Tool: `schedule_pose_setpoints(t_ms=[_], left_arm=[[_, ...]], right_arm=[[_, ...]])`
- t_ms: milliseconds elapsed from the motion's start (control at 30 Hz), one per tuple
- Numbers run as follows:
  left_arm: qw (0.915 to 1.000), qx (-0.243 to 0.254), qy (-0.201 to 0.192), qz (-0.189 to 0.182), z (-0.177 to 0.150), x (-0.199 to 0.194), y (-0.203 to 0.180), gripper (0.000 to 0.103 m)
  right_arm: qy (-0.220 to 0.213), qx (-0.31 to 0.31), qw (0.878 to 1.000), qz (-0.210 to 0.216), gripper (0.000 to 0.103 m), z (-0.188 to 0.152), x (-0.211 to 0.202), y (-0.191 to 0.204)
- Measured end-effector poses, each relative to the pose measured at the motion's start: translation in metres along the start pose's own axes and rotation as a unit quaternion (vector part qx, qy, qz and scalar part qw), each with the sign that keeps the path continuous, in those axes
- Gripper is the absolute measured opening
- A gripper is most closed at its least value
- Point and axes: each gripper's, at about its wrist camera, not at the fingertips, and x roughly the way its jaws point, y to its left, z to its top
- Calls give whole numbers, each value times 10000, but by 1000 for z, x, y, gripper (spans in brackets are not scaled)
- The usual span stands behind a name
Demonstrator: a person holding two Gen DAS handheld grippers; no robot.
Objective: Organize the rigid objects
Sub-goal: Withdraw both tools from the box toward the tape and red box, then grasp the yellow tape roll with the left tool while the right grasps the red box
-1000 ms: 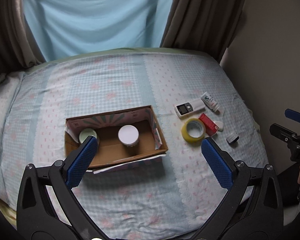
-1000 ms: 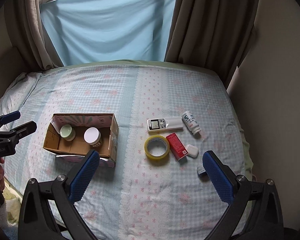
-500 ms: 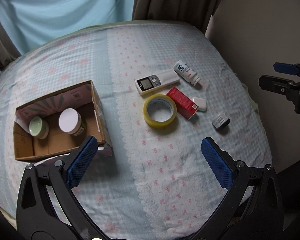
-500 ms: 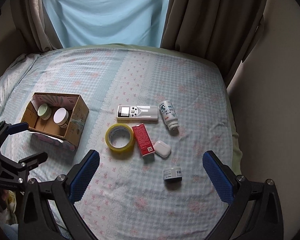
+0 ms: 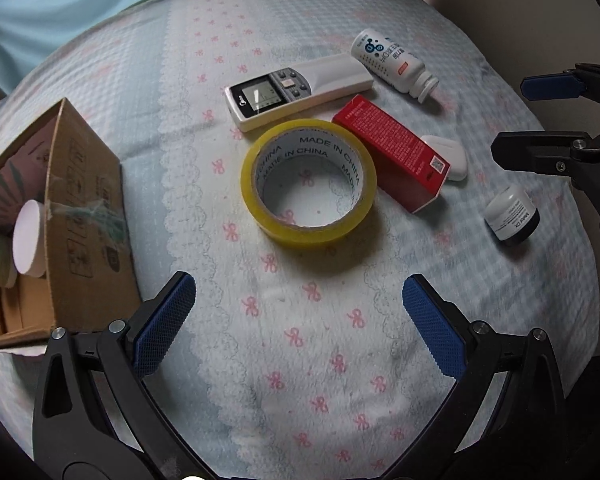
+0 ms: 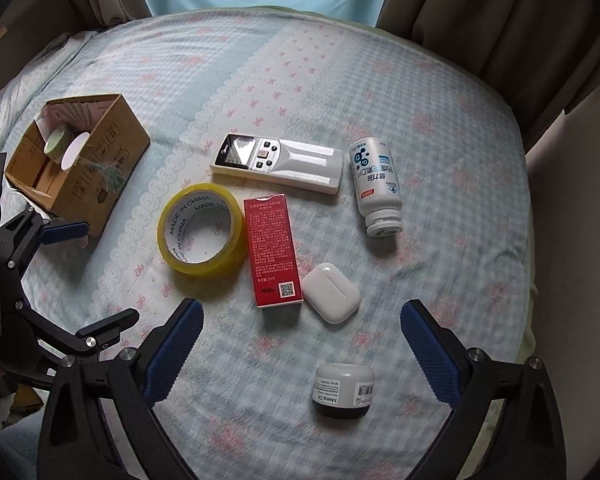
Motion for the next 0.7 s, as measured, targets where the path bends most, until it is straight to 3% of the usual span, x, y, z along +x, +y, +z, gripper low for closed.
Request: schedule_pose_setpoints(t_ms=[267, 567, 700], left_arm=[[9997, 223, 102, -17, 3, 55, -1, 103], [9991, 424, -44, -45, 27, 81, -2, 103], [9984, 532, -171, -66, 37, 86, -6, 103]], right_arm=[[496, -492, 9976, 14, 91, 8, 68, 10], [844, -758, 9934, 157, 85, 23, 104, 8], [1009, -841, 9909, 289, 72, 32, 116, 8]])
